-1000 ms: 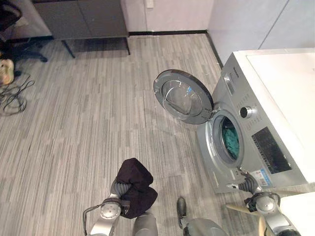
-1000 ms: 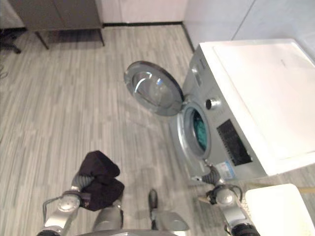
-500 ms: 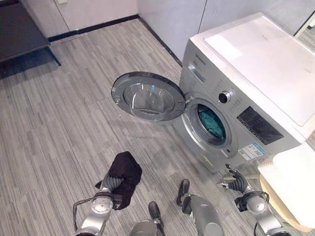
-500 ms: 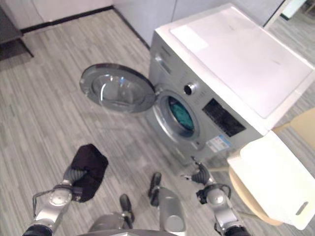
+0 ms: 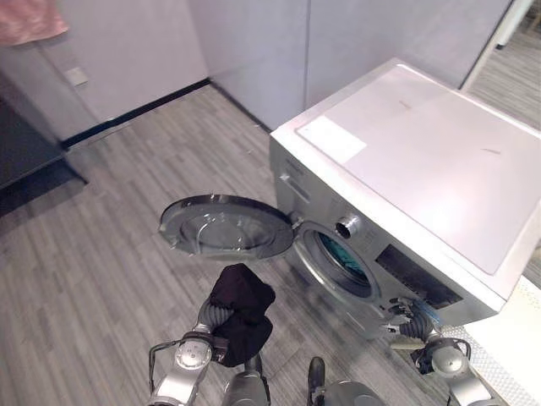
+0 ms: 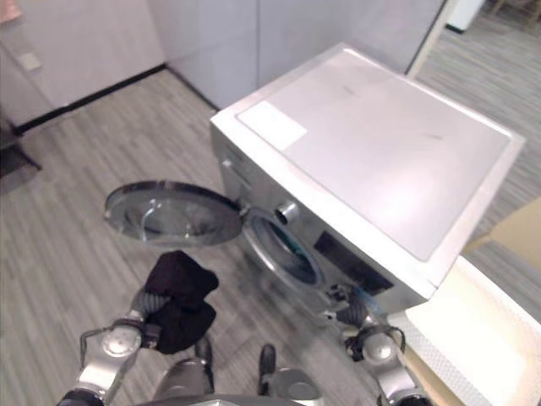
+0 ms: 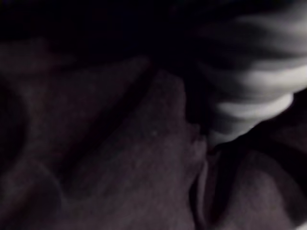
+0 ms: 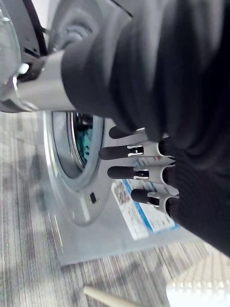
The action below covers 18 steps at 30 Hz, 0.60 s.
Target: Grab the laundry basket,head to the washer,open it,put in the laundry and shut it.
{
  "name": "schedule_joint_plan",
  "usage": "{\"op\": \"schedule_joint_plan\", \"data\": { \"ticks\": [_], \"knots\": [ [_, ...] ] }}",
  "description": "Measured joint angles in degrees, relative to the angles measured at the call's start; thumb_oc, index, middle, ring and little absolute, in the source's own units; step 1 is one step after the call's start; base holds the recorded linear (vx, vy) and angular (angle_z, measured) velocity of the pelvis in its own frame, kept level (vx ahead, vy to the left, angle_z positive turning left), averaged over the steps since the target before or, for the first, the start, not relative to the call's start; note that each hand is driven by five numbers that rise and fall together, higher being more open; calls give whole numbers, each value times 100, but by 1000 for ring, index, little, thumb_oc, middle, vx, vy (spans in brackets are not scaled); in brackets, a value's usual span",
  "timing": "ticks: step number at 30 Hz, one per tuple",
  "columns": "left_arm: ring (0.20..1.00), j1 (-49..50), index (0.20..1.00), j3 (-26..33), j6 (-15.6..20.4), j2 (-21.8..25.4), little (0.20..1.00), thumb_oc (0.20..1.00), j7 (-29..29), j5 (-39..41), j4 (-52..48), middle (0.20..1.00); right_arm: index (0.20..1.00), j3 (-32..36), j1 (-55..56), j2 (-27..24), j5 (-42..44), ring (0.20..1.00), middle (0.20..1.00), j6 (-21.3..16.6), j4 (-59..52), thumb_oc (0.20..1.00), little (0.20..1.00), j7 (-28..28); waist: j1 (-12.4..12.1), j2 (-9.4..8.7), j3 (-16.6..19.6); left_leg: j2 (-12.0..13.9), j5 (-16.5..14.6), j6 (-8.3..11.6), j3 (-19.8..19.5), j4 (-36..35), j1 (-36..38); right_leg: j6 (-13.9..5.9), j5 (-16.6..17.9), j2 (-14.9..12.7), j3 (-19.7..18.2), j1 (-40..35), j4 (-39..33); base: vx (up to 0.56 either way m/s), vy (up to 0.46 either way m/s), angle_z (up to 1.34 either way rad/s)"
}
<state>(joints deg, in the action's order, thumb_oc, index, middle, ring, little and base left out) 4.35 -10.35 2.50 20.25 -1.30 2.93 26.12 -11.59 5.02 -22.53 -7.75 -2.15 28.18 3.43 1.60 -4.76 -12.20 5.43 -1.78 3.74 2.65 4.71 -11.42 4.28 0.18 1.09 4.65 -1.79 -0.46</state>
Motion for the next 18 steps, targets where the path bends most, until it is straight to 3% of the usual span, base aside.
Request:
{"op": "schedule_joint_plan", "data": {
  "ticks": [1,2,4,5,6,8,9,10,11,12,13,14,15,18],
  "knots": [
    [200,-10,200,-12,4,0,200,200,-5,2,35,200,1000,-13,9,5,1,1000,1000,1,21,1000,1000,14,-13,6,10,-84,80,49,-397,-138,-66,-25,4,48,-238,-59,-60,190,294,-138],
    [200,-39,200,-69,2,4,200,200,-19,18,143,200,1000,-14,-52,-8,5,1000,1000,-13,140,1000,1000,26,-82,3,26,-224,194,51,-1334,-361,-151,-116,-15,98,-717,-58,-79,119,234,-135],
    [200,-107,200,-135,-3,-2,200,200,-17,26,224,200,1000,10,-164,-8,7,1000,1000,-27,284,1000,1000,66,3,74,23,-302,238,19,-1633,-193,-309,-212,-50,100,-909,-29,-91,122,297,-126],
    [200,-125,200,-225,0,-45,200,200,-11,27,286,200,1000,51,-153,-78,23,1000,1000,-21,368,1000,1000,74,8,255,62,-181,272,-47,-1542,-199,-233,-336,-110,181,-1174,5,-4,93,356,-122],
    [200,-140,200,-275,-4,-23,200,200,0,26,321,200,1000,70,-136,-80,55,1000,1000,-16,410,1000,1000,98,35,281,74,-215,622,-13,-1404,-130,-252,-475,-190,121,-1303,9,60,47,346,-123],
    [200,-191,200,-285,-2,22,200,200,-1,26,334,200,1000,37,-14,-66,101,1000,1000,-15,436,1000,1000,123,135,158,106,-447,632,-88,-1039,-144,-220,-571,-458,-211,-1478,262,339,-28,297,-91],
    [200,-260,200,-321,-3,111,200,200,-1,22,329,200,1000,49,-46,-63,101,1000,1000,-11,434,1000,1000,129,211,135,85,-501,792,-356,-541,-234,-193,-720,-447,-382,-1621,565,649,-101,253,-143],
    [200,-228,200,-314,-3,217,200,200,1,15,315,200,1000,17,-171,-34,102,1000,1000,-7,402,1000,1000,129,111,94,58,-518,829,-411,-221,-331,-147,-886,-508,-452,-1680,783,927,-134,217,-152],
    [200,-276,200,-313,-4,283,200,200,0,10,312,200,1000,-7,-188,-22,102,1000,1000,-10,352,1000,1000,127,126,109,39,-572,828,-418,-39,-390,-129,-910,-522,-513,-1600,929,1060,-138,206,-121],
    [200,-385,200,-323,-1,336,200,200,-11,3,313,200,1000,-11,-225,10,101,1000,1000,-10,357,1000,1000,133,202,141,-28,-586,813,-553,257,-396,-129,-916,-521,-584,-1480,1013,1171,-102,154,-103],
    [200,-466,200,-301,3,405,200,200,-24,1,299,200,1000,-36,-265,51,100,1000,1000,-12,366,1000,1000,129,127,88,-107,-587,796,-640,549,-404,-99,-932,-531,-646,-1294,1175,1338,-72,148,-115],
    [200,-521,200,-256,3,474,200,200,-46,2,290,200,1000,-44,-392,115,100,1000,1000,-12,380,1000,1000,129,12,96,-225,-556,749,-688,825,-412,-74,-935,-534,-744,-949,1315,1464,-67,104,-164],
    [200,-599,200,-261,-3,555,200,200,-62,0,277,200,1000,-43,-519,177,99,1000,1000,-11,367,1000,1000,125,-35,162,-402,-563,685,-776,1106,-424,-15,-938,-532,-1046,-54,1362,1440,-83,91,-135],
    [200,-589,200,-262,7,530,200,200,-69,-1,164,200,1000,-46,-489,194,98,1000,1000,-8,356,1000,1000,124,-24,218,-456,-610,665,-800,1257,-486,1,-938,-530,-1240,494,1166,1118,-144,16,-61]
  ]
}}
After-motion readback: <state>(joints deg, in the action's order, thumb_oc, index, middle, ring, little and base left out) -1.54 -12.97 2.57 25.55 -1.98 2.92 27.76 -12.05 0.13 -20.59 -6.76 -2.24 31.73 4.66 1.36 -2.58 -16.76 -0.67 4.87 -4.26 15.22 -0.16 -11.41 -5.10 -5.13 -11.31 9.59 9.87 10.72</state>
